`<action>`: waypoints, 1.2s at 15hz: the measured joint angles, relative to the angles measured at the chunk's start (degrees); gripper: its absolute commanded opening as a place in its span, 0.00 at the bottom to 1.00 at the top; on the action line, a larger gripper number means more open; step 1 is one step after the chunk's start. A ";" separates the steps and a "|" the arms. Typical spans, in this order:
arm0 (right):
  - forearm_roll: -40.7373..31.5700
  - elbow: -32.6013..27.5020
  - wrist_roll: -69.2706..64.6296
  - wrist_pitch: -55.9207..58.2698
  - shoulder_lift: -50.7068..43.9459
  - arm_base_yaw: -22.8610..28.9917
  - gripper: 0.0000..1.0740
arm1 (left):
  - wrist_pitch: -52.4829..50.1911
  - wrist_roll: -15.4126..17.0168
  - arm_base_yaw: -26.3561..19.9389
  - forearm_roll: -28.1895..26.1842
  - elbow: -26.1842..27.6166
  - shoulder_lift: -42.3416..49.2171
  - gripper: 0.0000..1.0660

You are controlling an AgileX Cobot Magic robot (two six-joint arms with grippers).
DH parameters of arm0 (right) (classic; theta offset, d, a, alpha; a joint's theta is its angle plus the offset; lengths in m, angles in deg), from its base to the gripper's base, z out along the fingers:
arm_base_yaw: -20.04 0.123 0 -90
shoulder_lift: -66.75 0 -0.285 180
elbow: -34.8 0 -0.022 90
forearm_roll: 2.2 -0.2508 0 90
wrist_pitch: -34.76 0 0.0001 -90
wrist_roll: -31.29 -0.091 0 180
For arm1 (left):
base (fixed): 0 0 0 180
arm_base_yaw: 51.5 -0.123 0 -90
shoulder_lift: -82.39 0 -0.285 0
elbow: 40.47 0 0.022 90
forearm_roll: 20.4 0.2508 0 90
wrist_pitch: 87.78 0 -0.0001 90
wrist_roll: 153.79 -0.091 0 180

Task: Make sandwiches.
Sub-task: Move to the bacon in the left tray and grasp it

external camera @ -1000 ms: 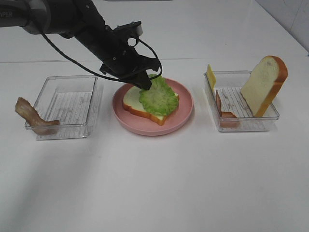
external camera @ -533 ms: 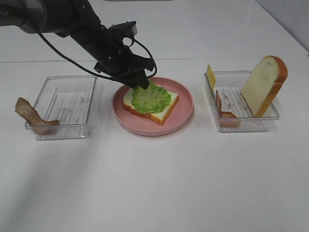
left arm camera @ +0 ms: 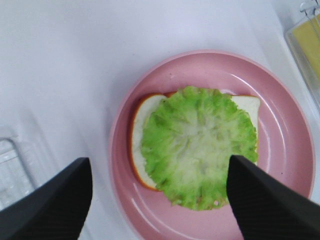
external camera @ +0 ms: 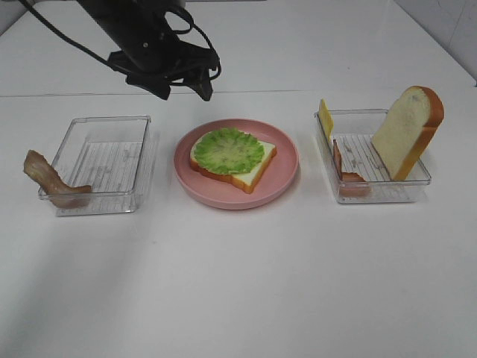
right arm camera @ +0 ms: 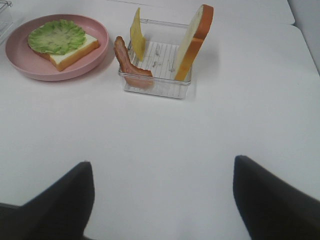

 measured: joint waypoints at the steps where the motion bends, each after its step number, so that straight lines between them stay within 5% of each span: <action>1: 0.00 0.00 0.00 0.00 0.00 0.00 0.68 | 2.18 2.46 0.00 3.21 0.00 1.43 0.67; 5: 0.00 0.00 0.00 0.00 0.00 0.00 0.68 | 14.27 9.34 0.00 15.24 0.00 4.47 0.67; 9: 0.00 0.00 0.00 0.00 0.00 0.00 0.68 | 22.00 11.17 -0.06 24.06 0.00 4.58 0.67; 13: 0.00 0.00 0.00 0.00 0.00 0.00 0.68 | 22.00 11.40 -4.24 17.53 -0.57 5.44 0.67; 18: 0.00 0.00 0.00 0.00 0.00 0.00 0.68 | 22.35 11.46 -10.60 13.87 -12.78 10.54 0.67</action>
